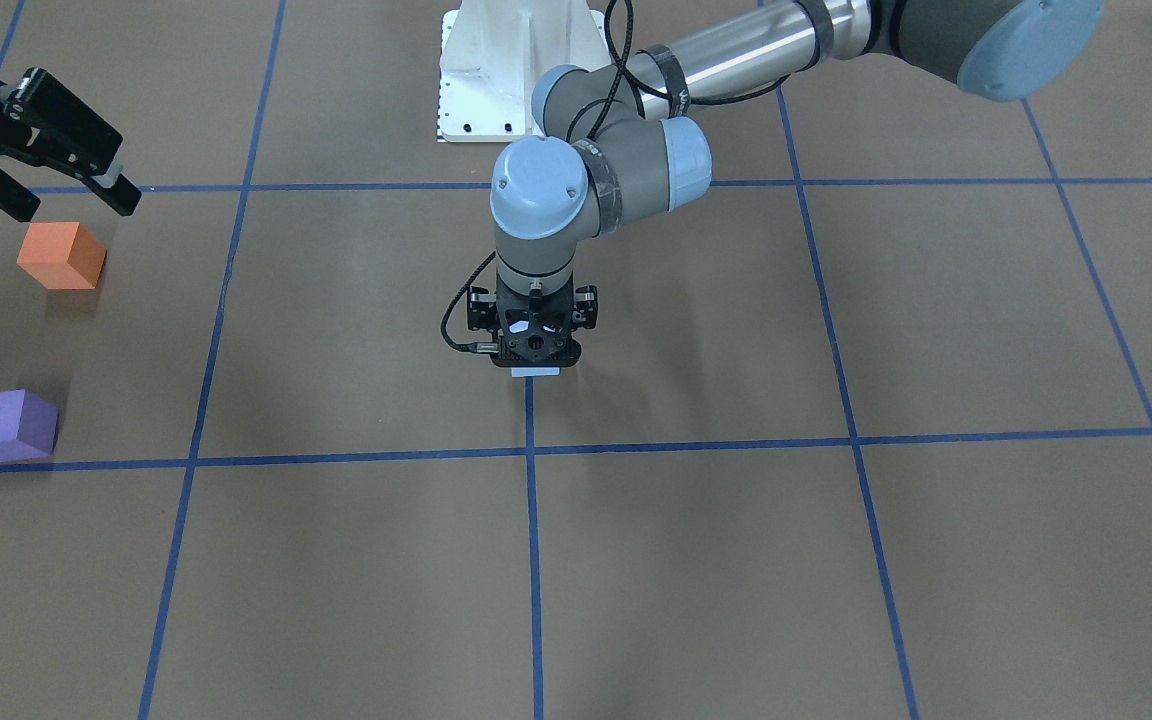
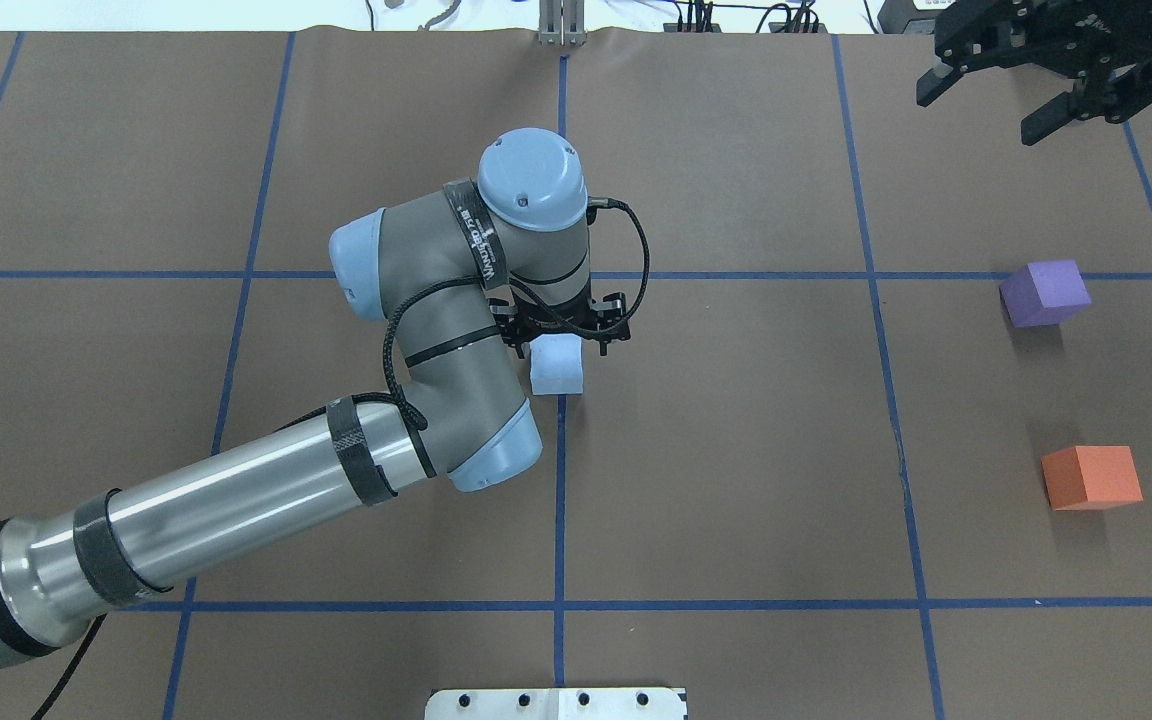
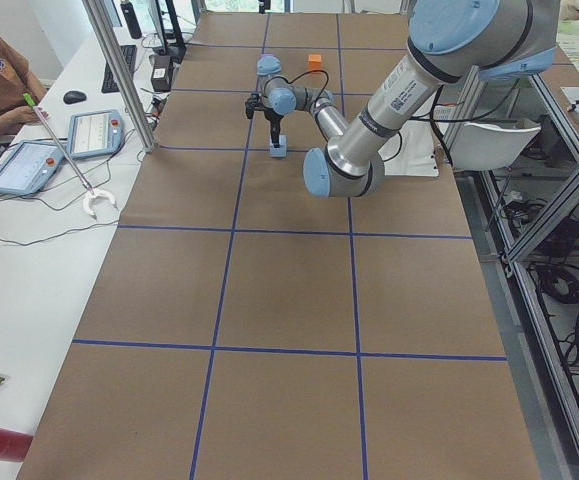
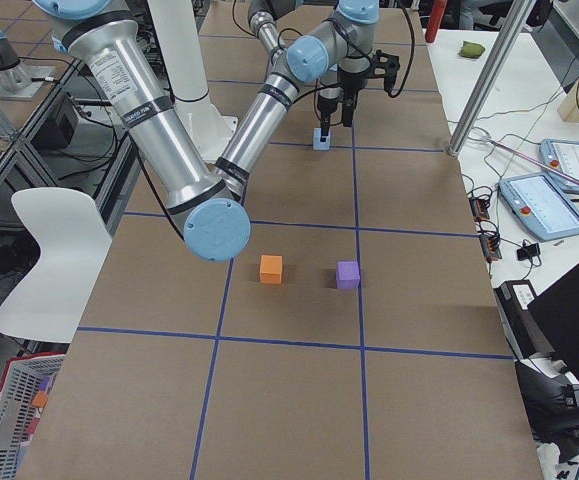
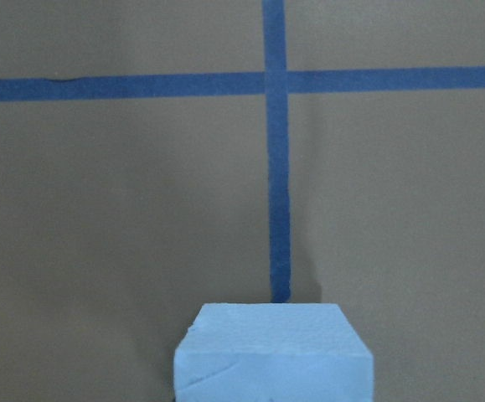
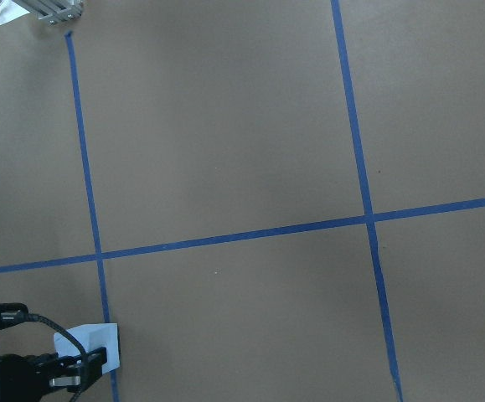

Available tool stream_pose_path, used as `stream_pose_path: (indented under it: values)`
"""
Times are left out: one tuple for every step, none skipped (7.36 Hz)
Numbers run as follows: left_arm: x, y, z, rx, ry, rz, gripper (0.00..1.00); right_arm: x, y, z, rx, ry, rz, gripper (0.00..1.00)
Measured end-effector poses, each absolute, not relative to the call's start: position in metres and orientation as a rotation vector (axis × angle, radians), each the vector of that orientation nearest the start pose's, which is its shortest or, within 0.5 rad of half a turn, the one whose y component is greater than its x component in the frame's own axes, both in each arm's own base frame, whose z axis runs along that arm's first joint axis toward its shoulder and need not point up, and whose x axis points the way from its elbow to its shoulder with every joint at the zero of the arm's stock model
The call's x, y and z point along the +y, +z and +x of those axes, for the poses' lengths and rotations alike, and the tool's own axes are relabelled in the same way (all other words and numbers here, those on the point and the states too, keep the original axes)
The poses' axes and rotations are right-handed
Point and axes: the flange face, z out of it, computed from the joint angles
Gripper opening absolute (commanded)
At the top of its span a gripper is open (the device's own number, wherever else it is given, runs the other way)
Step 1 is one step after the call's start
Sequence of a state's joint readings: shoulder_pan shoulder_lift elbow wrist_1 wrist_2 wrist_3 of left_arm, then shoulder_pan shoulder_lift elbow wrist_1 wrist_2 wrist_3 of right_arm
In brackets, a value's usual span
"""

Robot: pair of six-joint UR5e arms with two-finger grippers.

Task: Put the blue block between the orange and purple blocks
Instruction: 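Set the light blue cube down, open the left gripper while the right arm approaches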

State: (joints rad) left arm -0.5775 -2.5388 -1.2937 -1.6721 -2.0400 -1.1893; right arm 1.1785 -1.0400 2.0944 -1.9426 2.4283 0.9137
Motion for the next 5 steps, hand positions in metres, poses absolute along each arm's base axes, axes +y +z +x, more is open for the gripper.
stream_pose_path:
  values:
    - [-0.517, 0.132, 0.579, 0.936, -0.009, -0.056, 1.0, -0.505, 0.165, -0.155, -1.05, 0.172, 0.008, 1.0]
    - [-0.536, 0.127, 0.537, 0.96, -0.036, -0.085, 1.0, -0.5, 0.151, -0.169, -1.062, 0.167, -0.001, 1.0]
    - [-0.55, 0.131, 0.496, 0.968, -0.066, -0.093, 1.0, -0.493, 0.134, -0.192, -1.062, 0.159, -0.004, 1.0]
    - [-0.559, 0.144, 0.464, 0.968, -0.086, -0.086, 1.0, -0.486, 0.118, -0.228, -1.04, 0.147, 0.005, 1.0]
    - [-0.564, 0.162, 0.437, 0.959, -0.096, -0.075, 1.0, -0.485, 0.101, -0.272, -1.01, 0.145, 0.009, 1.0]
